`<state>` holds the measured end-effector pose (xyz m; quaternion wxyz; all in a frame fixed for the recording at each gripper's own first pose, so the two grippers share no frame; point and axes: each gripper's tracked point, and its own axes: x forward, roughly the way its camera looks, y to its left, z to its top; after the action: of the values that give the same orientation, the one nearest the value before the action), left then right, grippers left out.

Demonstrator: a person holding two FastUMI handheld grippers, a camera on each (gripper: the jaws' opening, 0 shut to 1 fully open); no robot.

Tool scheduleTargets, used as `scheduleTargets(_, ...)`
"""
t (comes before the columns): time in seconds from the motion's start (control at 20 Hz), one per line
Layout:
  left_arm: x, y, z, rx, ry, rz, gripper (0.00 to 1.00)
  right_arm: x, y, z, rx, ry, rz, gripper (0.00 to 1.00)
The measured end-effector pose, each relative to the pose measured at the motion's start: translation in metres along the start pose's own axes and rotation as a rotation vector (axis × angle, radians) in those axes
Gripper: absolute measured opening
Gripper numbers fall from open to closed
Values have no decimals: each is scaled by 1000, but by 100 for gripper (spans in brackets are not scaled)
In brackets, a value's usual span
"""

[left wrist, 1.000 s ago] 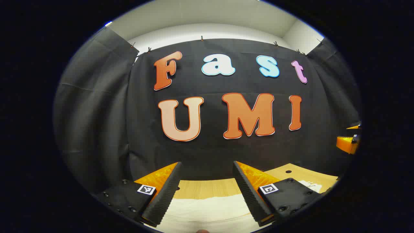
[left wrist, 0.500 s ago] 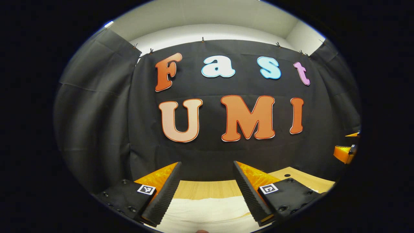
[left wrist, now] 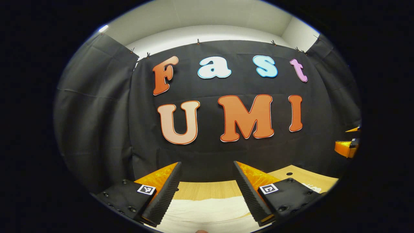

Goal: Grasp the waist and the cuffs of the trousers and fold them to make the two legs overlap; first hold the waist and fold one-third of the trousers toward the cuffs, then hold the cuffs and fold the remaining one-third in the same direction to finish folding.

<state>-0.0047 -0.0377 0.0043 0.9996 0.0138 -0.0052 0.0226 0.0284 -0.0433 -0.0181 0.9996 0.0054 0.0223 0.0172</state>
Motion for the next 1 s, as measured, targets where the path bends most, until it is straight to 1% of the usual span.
scheduleTargets(0.15,1,3,-7,2,31,33,100,3,-12,-18,34,71,-12,100)
scheduleTargets(0.35,3,16,-24,15,74,78,100,7,-33,-37,46,117,-32,100)
scheduleTargets(0.45,-16,34,-33,3,100,106,100,10,-43,-49,54,156,-41,100)
scheduleTargets(0.5,-24,45,-39,-3,123,131,100,11,-47,-58,69,186,-47,100)
scheduleTargets(0.65,-29,69,-61,-35,195,216,100,15,-53,-83,132,257,-35,100)
scheduleTargets(0.85,-43,107,-96,-143,313,335,100,23,-63,-111,162,344,-21,100)
scheduleTargets(0.95,-58,126,-122,-233,383,393,100,24,-69,-124,187,392,-17,100)
scheduleTargets(1.0,-64,133,-138,-288,422,410,99,25,-71,-132,201,416,-11,100)
